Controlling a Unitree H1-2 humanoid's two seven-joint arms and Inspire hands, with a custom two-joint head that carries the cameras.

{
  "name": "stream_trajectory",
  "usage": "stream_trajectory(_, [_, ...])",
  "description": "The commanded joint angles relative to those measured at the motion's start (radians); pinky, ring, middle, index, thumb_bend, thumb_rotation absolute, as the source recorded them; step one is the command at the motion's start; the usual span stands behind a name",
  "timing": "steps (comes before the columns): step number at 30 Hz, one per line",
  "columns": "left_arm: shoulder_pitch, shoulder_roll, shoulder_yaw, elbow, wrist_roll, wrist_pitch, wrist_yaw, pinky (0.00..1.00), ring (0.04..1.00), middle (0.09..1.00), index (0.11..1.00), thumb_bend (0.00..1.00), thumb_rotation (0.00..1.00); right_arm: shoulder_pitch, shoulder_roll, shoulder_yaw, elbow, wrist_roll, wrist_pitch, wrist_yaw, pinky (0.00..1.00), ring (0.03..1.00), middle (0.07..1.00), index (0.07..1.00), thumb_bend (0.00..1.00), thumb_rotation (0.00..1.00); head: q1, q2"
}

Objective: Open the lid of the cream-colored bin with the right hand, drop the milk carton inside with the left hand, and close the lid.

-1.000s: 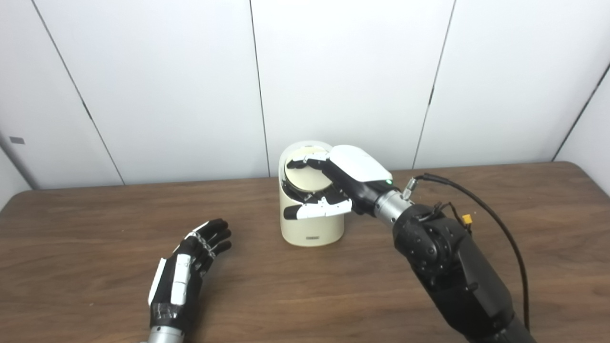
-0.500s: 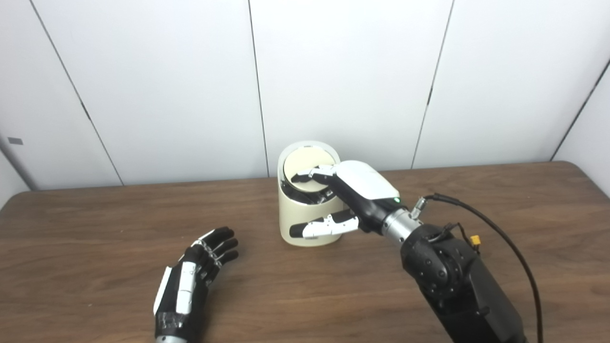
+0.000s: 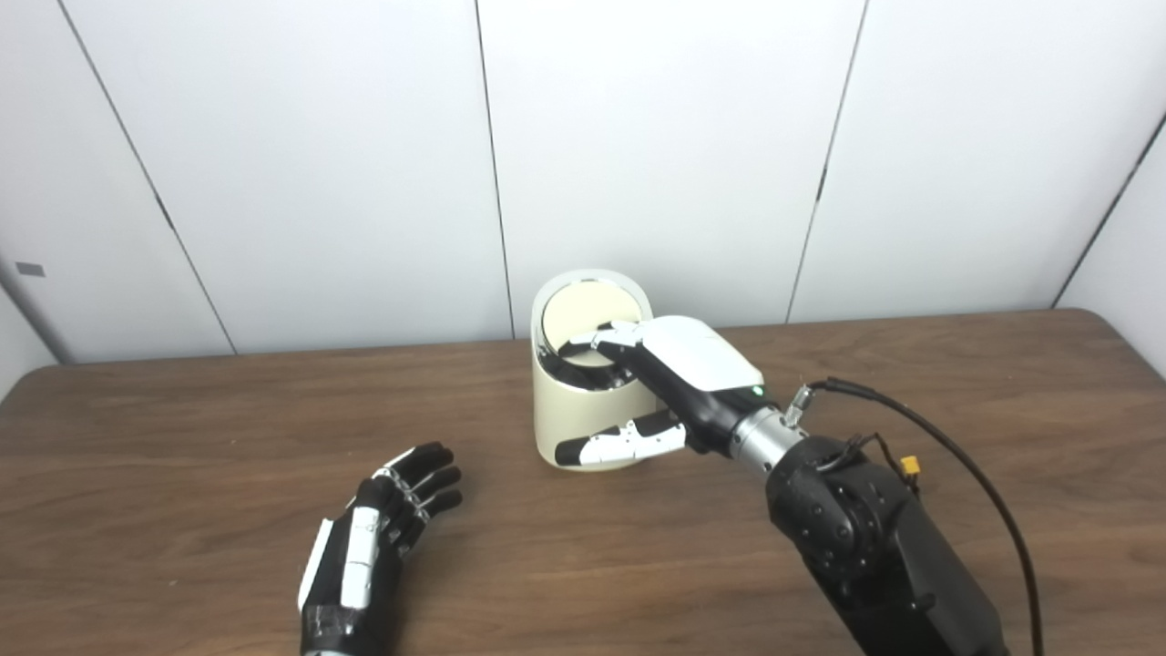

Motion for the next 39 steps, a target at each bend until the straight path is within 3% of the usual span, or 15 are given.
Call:
stream_trajectory(1, [-0.013,-0.003,0.001,-0.036,-0.003,-0.012,0.001,0.76,0.785,0.797,0.775,0.77,0.82,0.023,-0.011,0.014,0.049,0.002,0.025,0.040,0.89,0.895,0.832,0.815,0.69,0.78,-0.001,0.000])
stream_trajectory(14, [-0.018,-0.002,-0.001,-0.024,0.002,-0.023,-0.004,0.76,0.793,0.807,0.787,0.76,0.83,0.016,-0.017,0.013,0.037,-0.002,0.010,0.017,0.95,0.910,0.843,0.825,0.69,0.75,-0.003,-0.007])
stream_trajectory(20, [-0.025,-0.004,-0.003,-0.006,0.015,-0.039,-0.005,0.75,0.784,0.798,0.780,0.76,0.83,-0.028,0.006,-0.020,-0.034,-0.019,-0.034,-0.070,0.90,0.889,0.807,0.801,0.67,0.73,-0.009,-0.014])
stream_trajectory(26, [-0.026,-0.005,-0.004,-0.004,0.014,-0.044,-0.009,0.75,0.785,0.797,0.781,0.76,0.82,-0.037,0.012,-0.027,-0.036,-0.022,-0.036,-0.074,0.85,0.875,0.794,0.789,0.68,0.71,-0.008,-0.016])
stream_trajectory(39, [-0.029,-0.001,-0.010,0.004,0.017,-0.053,-0.012,0.75,0.792,0.806,0.783,0.76,0.82,-0.023,0.007,-0.029,-0.035,-0.025,-0.039,-0.071,0.86,0.872,0.793,0.795,0.68,0.73,-0.010,-0.020])
